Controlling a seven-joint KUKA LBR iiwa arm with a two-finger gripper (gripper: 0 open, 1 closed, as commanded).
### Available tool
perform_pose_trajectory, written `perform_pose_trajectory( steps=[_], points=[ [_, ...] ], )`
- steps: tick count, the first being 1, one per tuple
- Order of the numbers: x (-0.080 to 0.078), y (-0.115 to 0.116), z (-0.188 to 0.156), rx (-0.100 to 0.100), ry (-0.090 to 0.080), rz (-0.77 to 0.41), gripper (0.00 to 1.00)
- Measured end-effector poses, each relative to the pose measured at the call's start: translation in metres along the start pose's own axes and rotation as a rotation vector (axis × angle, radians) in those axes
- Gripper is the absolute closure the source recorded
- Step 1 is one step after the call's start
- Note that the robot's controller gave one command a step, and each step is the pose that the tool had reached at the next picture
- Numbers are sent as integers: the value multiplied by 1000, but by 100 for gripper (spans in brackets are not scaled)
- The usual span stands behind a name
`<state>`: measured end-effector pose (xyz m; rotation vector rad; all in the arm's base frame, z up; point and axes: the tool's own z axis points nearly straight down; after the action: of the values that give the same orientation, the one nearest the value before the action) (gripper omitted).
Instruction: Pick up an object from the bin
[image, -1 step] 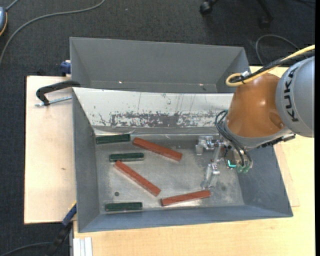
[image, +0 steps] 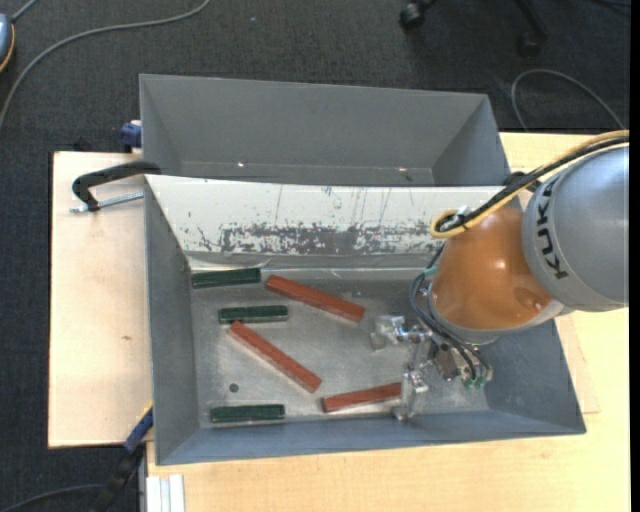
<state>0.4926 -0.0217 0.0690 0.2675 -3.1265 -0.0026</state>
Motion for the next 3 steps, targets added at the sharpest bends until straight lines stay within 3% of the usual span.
perform_pose_trajectory(
  steps=[1, 2, 3],
  points=[
    [-2, 15, -32, 3, -11, -242, 0],
    [-3, 20, -32, 1, -9, -149, 0],
    [-1, 10, 0, 1, -3, -117, 0]
  ],
)
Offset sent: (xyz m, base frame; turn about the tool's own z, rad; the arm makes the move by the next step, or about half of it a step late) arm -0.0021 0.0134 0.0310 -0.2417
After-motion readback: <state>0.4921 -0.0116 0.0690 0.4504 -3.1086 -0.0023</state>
